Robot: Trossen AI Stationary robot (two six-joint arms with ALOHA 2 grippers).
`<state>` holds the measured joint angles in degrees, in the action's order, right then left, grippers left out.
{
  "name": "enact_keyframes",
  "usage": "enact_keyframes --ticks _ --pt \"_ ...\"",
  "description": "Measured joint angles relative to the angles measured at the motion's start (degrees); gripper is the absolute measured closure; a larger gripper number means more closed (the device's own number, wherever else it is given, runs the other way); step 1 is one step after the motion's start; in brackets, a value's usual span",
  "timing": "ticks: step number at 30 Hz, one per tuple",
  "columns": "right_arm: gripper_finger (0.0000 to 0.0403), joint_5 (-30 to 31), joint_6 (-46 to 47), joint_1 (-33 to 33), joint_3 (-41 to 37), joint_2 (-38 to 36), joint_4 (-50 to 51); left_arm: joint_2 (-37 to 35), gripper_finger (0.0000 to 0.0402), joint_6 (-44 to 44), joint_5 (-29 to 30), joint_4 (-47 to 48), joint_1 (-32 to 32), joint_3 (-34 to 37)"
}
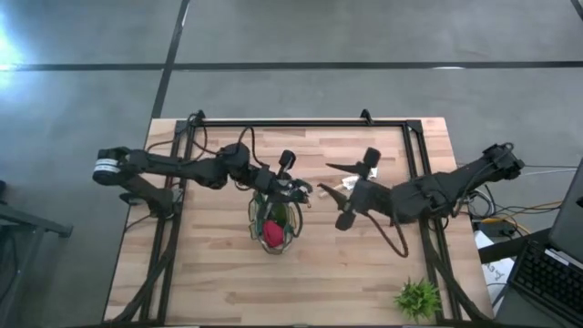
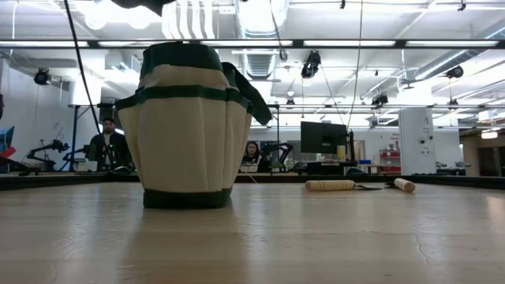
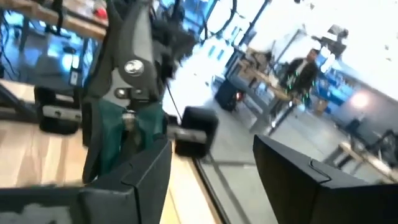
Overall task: Pick & Place Garden tools in Gardening bag
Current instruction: Put the green shear scissors into the gardening bag
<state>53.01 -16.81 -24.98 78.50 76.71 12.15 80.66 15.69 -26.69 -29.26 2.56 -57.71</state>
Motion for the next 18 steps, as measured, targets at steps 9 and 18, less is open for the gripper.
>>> enact_keyframes --ticks 9,18 --pt "0.018 2.71 29.39 1.93 -0.38 -1.96 27.43 -6.53 0.0349 15.2 19.09 42.96 -3.07 -8.2" --pt "0.0185 -0.57 37.91 2.37 -4.83 -1.71 29.21 -6.71 0.0349 24.66 44.31 67.51 -11.43 -13.71"
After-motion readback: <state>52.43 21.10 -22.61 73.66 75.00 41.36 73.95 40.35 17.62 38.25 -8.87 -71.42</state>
